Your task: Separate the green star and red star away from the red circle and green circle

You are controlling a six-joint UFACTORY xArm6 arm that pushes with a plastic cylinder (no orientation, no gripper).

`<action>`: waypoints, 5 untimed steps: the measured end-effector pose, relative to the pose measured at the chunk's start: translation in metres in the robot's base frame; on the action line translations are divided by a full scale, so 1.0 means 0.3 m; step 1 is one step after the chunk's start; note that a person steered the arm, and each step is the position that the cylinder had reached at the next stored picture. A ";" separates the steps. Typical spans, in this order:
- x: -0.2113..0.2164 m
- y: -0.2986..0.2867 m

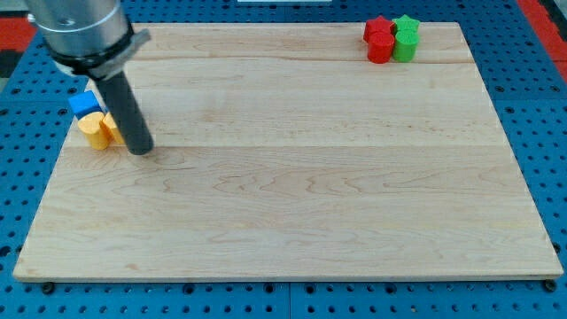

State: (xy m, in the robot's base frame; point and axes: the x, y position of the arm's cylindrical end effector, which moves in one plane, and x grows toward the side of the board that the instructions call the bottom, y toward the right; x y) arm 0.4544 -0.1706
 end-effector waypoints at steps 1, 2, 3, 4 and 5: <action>0.040 0.176; 0.056 0.383; 0.056 0.383; 0.054 0.389; 0.054 0.548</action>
State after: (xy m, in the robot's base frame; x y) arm 0.4707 -0.0063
